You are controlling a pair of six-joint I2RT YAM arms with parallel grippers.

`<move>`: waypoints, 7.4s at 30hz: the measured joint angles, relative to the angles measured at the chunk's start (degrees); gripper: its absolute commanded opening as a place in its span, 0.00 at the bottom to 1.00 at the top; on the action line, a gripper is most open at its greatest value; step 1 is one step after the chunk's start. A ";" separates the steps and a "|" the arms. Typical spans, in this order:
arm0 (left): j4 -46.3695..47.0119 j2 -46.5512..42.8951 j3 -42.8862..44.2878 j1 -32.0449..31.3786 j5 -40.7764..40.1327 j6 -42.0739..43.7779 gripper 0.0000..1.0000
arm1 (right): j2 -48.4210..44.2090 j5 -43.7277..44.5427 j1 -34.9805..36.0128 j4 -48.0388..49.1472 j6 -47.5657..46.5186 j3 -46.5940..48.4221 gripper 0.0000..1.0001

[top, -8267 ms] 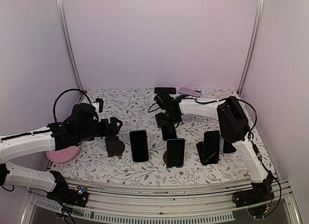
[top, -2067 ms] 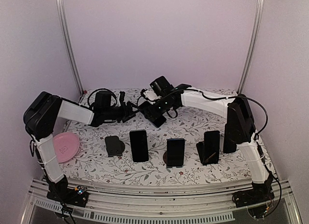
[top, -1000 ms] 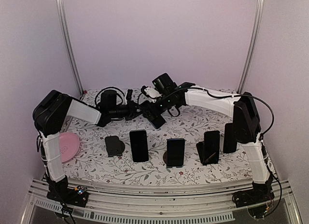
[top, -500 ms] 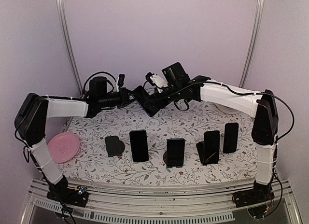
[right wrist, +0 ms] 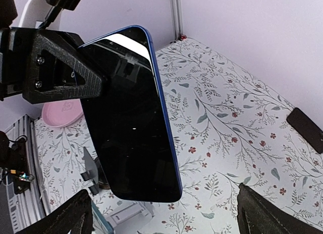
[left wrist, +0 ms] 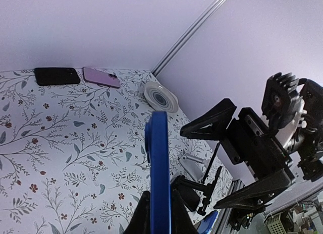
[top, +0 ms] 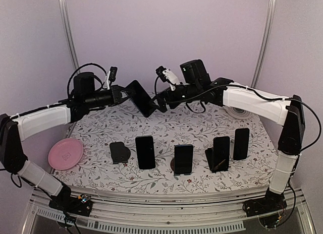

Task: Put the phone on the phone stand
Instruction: Pass from the left arm to the right, then pass from the right arm to the left, then place the phone on the phone stand.

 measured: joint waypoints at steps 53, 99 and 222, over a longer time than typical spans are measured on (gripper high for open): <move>3.06 -14.47 -7.80 -7.85 4.15 2.38 0.97 | -10.86 -28.09 2.60 27.39 18.56 -22.58 0.02; 4.13 -15.30 -9.33 -13.29 -26.93 -6.10 0.84 | -4.11 23.08 17.46 14.62 3.19 -8.35 0.02; -13.40 -6.10 -24.61 -29.03 -79.41 -10.47 0.38 | -24.39 18.53 10.01 19.91 16.22 -27.08 0.99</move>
